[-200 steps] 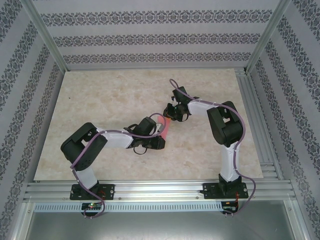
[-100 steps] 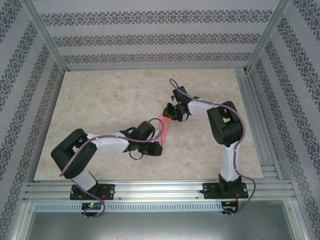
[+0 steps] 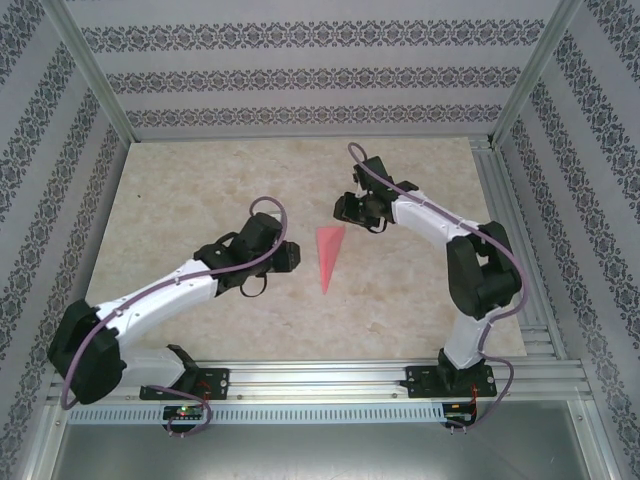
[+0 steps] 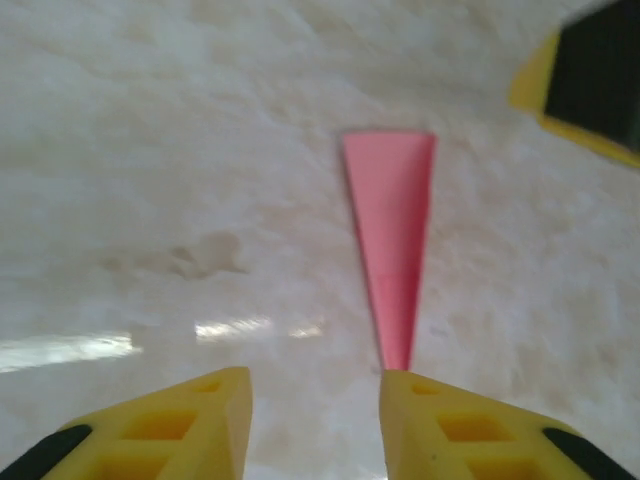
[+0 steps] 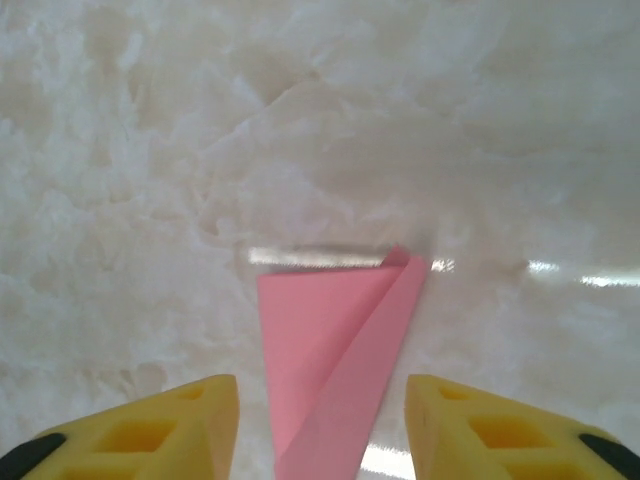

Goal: Fold a paper plane with a square sheet of paper (fold left side to right side)
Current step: Turn over the paper plane at the center of the table.

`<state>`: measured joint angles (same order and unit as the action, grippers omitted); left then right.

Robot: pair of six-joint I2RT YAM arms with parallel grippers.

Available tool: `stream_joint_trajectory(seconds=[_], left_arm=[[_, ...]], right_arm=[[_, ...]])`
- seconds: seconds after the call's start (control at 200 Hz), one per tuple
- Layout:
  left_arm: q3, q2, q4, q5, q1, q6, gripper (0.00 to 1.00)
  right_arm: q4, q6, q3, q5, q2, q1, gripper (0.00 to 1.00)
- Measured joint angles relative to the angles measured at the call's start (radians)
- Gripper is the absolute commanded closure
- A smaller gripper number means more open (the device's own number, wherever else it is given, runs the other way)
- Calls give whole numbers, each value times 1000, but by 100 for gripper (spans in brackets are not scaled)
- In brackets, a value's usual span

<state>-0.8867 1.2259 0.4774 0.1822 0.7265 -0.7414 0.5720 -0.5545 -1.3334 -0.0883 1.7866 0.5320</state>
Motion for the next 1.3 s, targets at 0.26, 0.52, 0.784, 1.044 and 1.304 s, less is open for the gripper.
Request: stream_joint_trajectory(seconds=[0.26, 0.52, 0.784, 1.044, 1.304], left_arm=[[34, -17, 14, 124, 0, -61, 56], [60, -12, 19, 138, 0, -80, 55], [60, -13, 31, 153, 0, -80, 54], [60, -22, 41, 168, 0, -80, 53], [60, -18, 41, 167, 0, -80, 53]], right_arm=[[105, -28, 0, 135, 54, 169, 41], [179, -52, 0, 201, 126, 175, 73], [140, 0, 87, 149, 16, 148, 100], [-92, 54, 373, -210, -239, -114, 100], [-106, 92, 512, -294, -237, -250, 77]])
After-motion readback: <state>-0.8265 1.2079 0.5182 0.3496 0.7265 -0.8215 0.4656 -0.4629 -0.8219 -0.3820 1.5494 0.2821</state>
